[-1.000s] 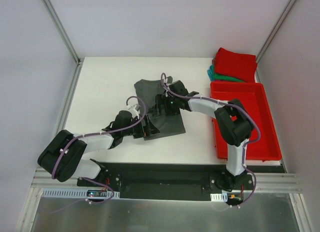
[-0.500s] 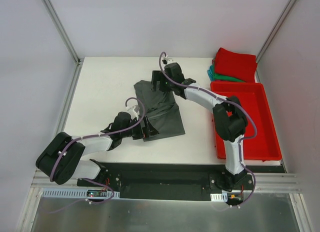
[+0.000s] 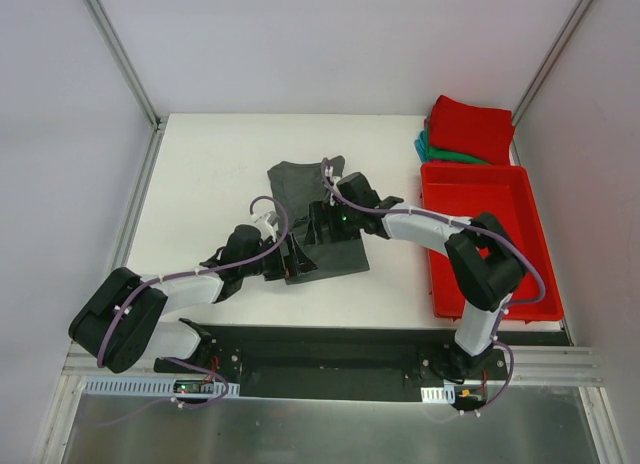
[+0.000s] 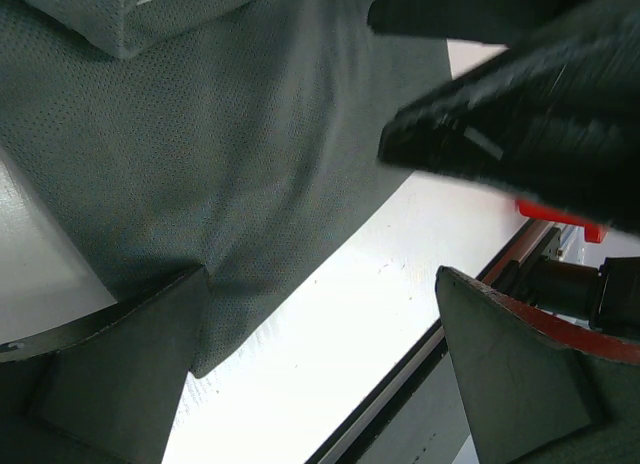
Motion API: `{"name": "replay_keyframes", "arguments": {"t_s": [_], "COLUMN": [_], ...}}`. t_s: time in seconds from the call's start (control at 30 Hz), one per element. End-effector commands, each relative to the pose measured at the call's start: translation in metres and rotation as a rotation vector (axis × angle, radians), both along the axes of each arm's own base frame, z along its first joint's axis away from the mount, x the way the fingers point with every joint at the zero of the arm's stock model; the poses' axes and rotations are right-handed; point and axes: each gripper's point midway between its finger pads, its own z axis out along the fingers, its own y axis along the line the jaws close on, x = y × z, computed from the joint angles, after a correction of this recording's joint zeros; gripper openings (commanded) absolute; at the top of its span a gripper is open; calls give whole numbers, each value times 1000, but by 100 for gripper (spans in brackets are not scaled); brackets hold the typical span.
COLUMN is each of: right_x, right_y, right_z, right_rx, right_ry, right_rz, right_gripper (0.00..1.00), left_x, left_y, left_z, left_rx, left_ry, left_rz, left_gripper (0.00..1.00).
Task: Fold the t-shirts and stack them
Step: Fold the folded rectangular tshirt in 1/3 of the way
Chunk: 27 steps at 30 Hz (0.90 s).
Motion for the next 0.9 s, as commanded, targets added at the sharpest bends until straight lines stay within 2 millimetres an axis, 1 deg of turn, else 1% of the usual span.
{"name": "replay_keyframes", "arguments": {"t_s": [0.0,0.07,0.17,0.27,0.37,0.43,0.5,0.53,0.63,0.67,0.73,0.8,0.87], "right_x": [1,10,27,48,72,97,116,131,159,161,153,129,96], "right_y": [21,26,29,21,18,19,23,29,35,36,34,32,32], "right_z": [11,5,2,-5,-4,4,16,28,53,61,71,74,76], "right_rx": [73,59,33,-43,-83,-92,-73,-33,10,26,35,48,97], "right_ry": [-2,-9,-48,-88,-152,-234,-286,-339,-380,-380,-373,-341,-284], "right_rz": [28,16,-8,-65,-121,-168,-194,-216,-254,-245,-210,-132,-41], "right_gripper": [96,96,96,96,96,96,96,96,96,96,96,96,96], "left_x": [-53,-54,-54,-55,-56,-56,-57,-57,-59,-59,-59,-58,-57], "left_y": [32,33,33,33,32,32,31,31,31,32,32,33,32], "left_z": [-54,-55,-56,-55,-55,-55,-55,-56,-55,-55,-54,-53,-52], "left_rx": [167,169,171,165,163,160,156,157,155,153,153,152,150], "left_ry": [228,232,234,234,237,238,243,244,244,244,237,233,224], "left_rz": [-19,-17,-15,-19,-22,-26,-31,-31,-31,-30,-25,-24,-24], "left_gripper": [99,99,99,99,99,99,99,99,99,99,99,99,99]}}
